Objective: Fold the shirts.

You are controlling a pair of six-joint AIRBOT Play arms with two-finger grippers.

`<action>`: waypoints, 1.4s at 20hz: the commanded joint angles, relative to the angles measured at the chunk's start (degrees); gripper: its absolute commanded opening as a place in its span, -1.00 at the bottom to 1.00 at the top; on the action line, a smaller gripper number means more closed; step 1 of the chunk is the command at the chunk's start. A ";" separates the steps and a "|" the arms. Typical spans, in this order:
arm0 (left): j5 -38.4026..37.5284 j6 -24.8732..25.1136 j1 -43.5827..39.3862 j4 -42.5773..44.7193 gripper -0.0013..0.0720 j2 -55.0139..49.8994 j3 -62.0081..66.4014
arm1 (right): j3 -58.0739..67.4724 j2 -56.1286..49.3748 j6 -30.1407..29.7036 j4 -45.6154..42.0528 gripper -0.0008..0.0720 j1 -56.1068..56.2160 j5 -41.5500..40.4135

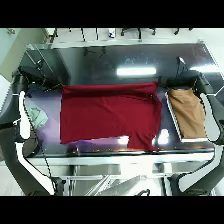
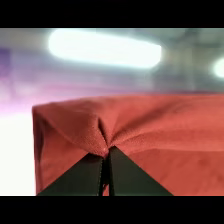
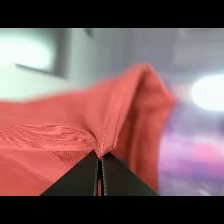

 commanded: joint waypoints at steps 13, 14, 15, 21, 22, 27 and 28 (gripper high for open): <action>0.85 1.07 -1.55 4.70 -0.92 -0.31 -6.47 | -1.33 -2.82 4.57 -6.43 -0.91 2.32 0.59; 0.87 1.07 -1.55 4.57 -0.92 -0.31 -6.47 | -1.33 -2.80 4.61 -5.92 -0.91 2.32 0.33; 0.98 1.05 -1.55 4.50 -0.92 -0.28 -6.47 | -1.31 -2.75 4.61 -5.42 -0.77 2.32 0.15; 8.83 0.81 -1.46 4.59 0.96 -0.04 -3.08 | 0.15 2.03 5.29 -1.16 -0.12 0.74 -6.08; 12.31 0.81 -1.18 4.61 0.96 0.04 -0.63 | 0.68 4.13 6.27 -1.16 -0.12 -0.20 -8.74; 21.66 -2.23 1.64 4.72 0.96 7.23 -4.17 | -1.62 16.11 8.92 -5.33 -0.12 -6.97 -26.45; 21.75 -2.19 2.16 4.79 0.96 10.27 -10.99 | -5.01 18.60 8.92 -8.35 -0.12 -8.55 -29.79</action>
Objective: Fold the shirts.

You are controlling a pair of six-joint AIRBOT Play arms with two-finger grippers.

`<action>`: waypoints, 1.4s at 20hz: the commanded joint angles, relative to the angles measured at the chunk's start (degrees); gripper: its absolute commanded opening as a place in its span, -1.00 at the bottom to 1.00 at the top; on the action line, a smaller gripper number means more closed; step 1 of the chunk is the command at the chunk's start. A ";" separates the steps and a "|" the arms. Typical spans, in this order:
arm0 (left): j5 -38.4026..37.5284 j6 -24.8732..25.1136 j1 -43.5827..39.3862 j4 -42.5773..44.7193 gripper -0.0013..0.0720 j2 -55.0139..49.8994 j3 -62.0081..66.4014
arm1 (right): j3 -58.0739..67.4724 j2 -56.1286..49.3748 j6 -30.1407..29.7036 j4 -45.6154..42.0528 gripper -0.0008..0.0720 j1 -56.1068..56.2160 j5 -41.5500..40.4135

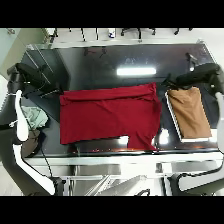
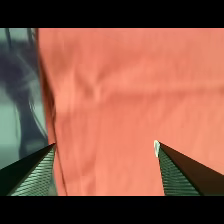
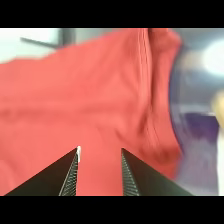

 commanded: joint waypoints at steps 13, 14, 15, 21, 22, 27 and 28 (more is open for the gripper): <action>-15.87 5.70 7.02 -4.66 0.96 29.81 -65.11 | -49.96 21.20 -9.44 4.87 0.48 -15.76 -1.44; -16.87 5.70 6.16 -5.14 0.95 29.18 -65.22 | -51.28 21.18 -9.86 5.70 0.48 -15.32 -0.33; -18.03 5.73 5.33 -6.99 0.91 28.30 -65.07 | -52.30 21.18 -9.86 5.84 0.48 -14.62 0.76; -16.90 6.40 1.44 -9.90 -0.92 23.54 -55.84 | -53.51 18.95 -10.01 5.86 0.48 -8.48 3.58; -16.11 6.38 1.44 -9.92 -0.92 23.56 -54.66 | -53.51 17.88 -10.01 5.92 0.48 -7.30 4.50; -13.49 6.36 3.28 -9.97 -0.92 23.56 -52.41 | -53.48 11.47 -10.08 9.75 0.48 -0.57 7.10; -13.25 6.36 3.65 -9.94 -0.92 23.56 -52.41 | -53.48 10.47 -10.08 10.71 0.48 0.81 7.93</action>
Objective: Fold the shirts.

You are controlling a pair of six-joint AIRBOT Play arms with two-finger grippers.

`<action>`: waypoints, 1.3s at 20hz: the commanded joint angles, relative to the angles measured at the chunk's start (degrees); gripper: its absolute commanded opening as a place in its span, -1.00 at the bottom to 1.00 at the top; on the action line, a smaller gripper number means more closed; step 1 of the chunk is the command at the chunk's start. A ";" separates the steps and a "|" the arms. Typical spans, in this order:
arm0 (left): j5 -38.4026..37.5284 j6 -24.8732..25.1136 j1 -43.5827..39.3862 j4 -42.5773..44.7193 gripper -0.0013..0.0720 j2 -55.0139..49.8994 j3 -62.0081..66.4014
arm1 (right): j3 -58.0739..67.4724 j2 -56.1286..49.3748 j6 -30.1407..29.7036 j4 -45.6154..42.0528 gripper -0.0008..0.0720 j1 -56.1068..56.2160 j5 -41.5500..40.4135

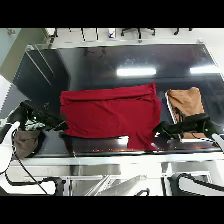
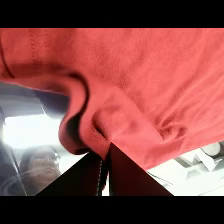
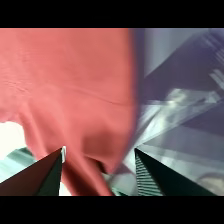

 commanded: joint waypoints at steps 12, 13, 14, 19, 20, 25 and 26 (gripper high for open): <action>8.35 -6.99 2.67 22.05 -0.92 6.45 0.94 | 0.09 8.37 9.31 -12.59 -0.91 -2.73 -4.11; 8.87 -6.99 3.43 22.18 -0.92 7.10 0.92 | 0.07 9.70 11.19 -15.78 -0.91 -2.99 -4.31; 9.53 -6.99 4.00 21.86 -0.92 7.37 0.92 | 0.07 10.75 11.69 -17.11 -0.91 -2.97 -4.70; 9.90 -6.95 2.34 21.59 -0.92 7.37 3.34 | 2.93 12.94 5.88 -4.85 -0.91 -2.95 -4.37; 8.55 -6.95 0.90 21.62 -0.92 7.34 5.40 | 4.92 12.68 4.22 -0.09 -0.91 -2.49 -2.27; 8.48 -8.11 -3.48 21.59 -0.92 -0.26 21.53 | 20.09 4.02 5.44 2.95 -0.90 5.73 9.40; 8.26 -8.26 -4.00 21.62 -0.92 -2.54 24.48 | 23.98 0.59 6.14 2.93 -0.90 6.99 9.88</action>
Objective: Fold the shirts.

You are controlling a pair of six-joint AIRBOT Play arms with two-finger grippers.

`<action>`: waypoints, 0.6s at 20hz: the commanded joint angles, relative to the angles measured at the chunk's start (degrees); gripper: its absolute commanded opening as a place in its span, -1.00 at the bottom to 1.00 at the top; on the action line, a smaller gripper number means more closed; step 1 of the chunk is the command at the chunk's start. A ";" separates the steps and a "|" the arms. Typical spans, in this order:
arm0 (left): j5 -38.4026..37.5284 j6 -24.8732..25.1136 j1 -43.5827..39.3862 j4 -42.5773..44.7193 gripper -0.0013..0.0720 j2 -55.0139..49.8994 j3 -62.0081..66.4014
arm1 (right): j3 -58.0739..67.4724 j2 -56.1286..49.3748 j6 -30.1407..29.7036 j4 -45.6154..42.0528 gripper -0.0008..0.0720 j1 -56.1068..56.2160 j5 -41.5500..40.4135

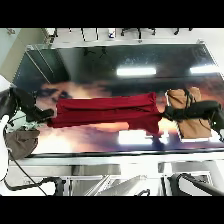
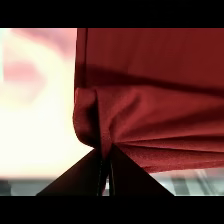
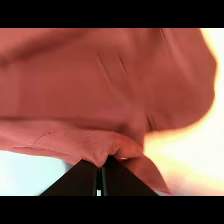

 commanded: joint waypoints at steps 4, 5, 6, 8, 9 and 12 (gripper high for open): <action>0.15 -1.60 -2.16 -0.31 -0.93 -14.27 18.12 | 21.20 -19.15 1.14 2.99 -0.90 6.29 5.86; 0.20 -1.60 -2.19 -0.33 -0.93 -16.52 20.28 | 23.56 -21.81 1.14 2.99 -0.90 6.60 5.84; 0.13 -1.55 -2.19 -1.25 -0.92 -18.93 22.64 | 25.73 -24.33 1.14 3.02 -0.89 6.75 5.84; -0.83 -1.40 -2.16 -5.75 -0.92 -23.47 27.10 | 28.68 -28.09 1.11 3.17 -0.89 6.80 5.86; -1.25 -1.40 -2.19 -8.50 -0.92 -25.68 29.22 | 29.49 -29.44 1.11 3.17 -0.89 6.82 5.86; 0.44 -1.40 -2.34 -13.07 -0.92 -30.64 33.81 | 29.81 -31.12 1.07 2.60 -0.89 6.73 5.88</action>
